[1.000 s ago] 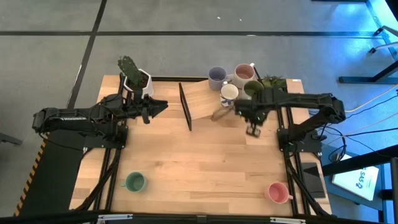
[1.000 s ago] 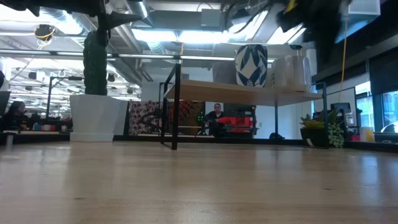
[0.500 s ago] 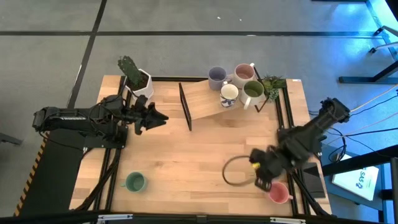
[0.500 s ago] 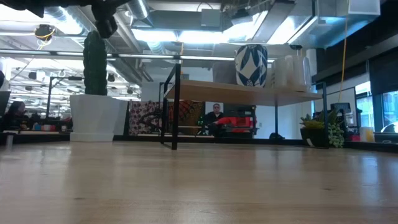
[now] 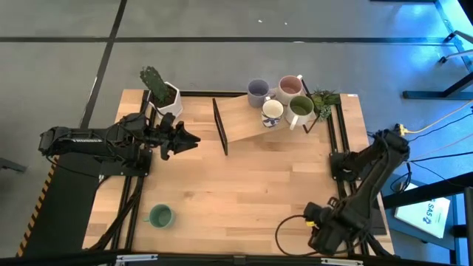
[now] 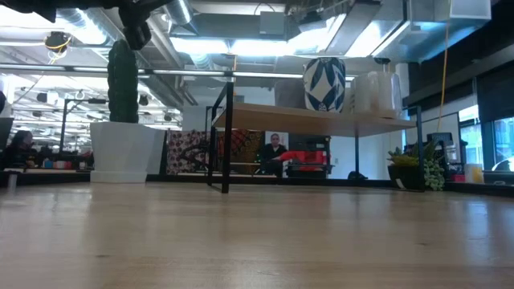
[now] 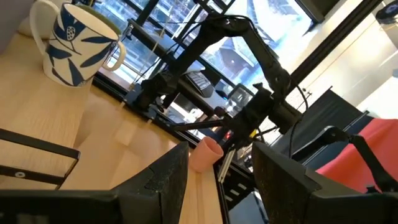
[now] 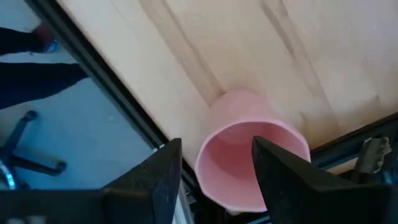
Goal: Place coffee mugs
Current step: Put the pink mug on the shelf
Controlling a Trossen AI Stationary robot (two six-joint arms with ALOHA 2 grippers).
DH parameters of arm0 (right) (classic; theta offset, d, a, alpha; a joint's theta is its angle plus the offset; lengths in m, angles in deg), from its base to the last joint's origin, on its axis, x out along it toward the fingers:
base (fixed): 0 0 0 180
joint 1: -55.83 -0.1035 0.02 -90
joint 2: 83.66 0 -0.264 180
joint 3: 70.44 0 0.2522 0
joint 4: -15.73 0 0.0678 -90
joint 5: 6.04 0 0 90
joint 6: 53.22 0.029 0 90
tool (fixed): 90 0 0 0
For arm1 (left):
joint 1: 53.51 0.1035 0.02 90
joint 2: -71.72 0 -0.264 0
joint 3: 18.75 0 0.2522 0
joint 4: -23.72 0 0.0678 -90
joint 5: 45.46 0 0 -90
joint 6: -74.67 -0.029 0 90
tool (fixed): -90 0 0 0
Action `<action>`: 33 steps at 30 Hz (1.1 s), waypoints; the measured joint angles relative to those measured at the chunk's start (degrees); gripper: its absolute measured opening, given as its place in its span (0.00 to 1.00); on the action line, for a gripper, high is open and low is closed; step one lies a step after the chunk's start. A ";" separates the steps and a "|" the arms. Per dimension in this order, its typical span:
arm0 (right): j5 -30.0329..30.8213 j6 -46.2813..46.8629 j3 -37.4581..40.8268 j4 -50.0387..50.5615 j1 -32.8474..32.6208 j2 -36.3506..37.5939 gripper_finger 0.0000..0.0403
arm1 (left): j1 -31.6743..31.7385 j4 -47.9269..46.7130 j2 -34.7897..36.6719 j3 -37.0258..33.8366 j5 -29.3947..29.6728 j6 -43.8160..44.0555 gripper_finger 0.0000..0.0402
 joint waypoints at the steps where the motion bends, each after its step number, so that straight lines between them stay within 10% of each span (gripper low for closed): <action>1: -0.61 -0.18 0.01 0.07 0.00 -0.59 0.46 | 0.00 -0.01 0.00 0.00 0.03 0.00 0.42; 21: -6.41 2.90 11.15 -11.27 0.00 -1.23 0.54 | 0.00 -0.04 0.02 0.01 1.64 -0.07 0.42; 29: -8.22 3.13 12.83 -13.76 0.55 -1.20 0.07 | 0.00 -0.04 0.01 0.01 1.81 -0.04 0.42; 33: -8.16 -0.42 12.53 -13.18 2.63 -0.48 0.03 | 0.00 -0.06 0.00 0.00 2.11 -0.02 0.42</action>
